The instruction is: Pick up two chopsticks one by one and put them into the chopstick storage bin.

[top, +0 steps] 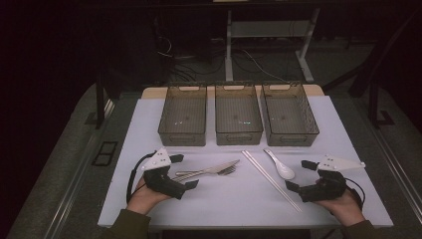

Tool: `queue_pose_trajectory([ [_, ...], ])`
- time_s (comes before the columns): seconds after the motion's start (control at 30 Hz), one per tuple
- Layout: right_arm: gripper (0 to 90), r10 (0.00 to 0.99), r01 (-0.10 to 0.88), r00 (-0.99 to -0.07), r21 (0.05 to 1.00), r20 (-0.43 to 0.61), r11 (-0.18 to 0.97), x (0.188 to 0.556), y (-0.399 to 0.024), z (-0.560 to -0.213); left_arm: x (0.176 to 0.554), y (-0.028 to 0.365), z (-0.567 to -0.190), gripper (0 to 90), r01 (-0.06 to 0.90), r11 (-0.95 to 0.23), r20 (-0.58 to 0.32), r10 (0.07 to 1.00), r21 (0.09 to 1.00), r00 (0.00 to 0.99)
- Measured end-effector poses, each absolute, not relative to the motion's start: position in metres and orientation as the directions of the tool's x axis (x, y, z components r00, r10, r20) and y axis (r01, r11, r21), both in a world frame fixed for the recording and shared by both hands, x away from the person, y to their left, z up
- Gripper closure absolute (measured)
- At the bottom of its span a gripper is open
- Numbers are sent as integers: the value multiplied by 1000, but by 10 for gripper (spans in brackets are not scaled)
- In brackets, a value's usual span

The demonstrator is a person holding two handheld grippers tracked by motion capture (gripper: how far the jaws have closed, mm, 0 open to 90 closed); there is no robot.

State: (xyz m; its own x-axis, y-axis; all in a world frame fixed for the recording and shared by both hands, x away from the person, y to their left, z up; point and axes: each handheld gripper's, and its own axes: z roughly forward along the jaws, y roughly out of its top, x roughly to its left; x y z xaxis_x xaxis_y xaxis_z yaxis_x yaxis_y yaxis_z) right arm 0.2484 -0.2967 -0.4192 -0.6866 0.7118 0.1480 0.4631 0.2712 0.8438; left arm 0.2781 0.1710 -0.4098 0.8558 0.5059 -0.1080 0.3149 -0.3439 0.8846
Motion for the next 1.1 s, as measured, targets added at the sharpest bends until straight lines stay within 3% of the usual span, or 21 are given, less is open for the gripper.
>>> queue_pose_trajectory([
  [1.1, 36, 708, 483, -684, 836, 176, 259, 269, -288, -395, 272, 170, -412, 0, 328, -330, -125, 510, 885, 851],
])
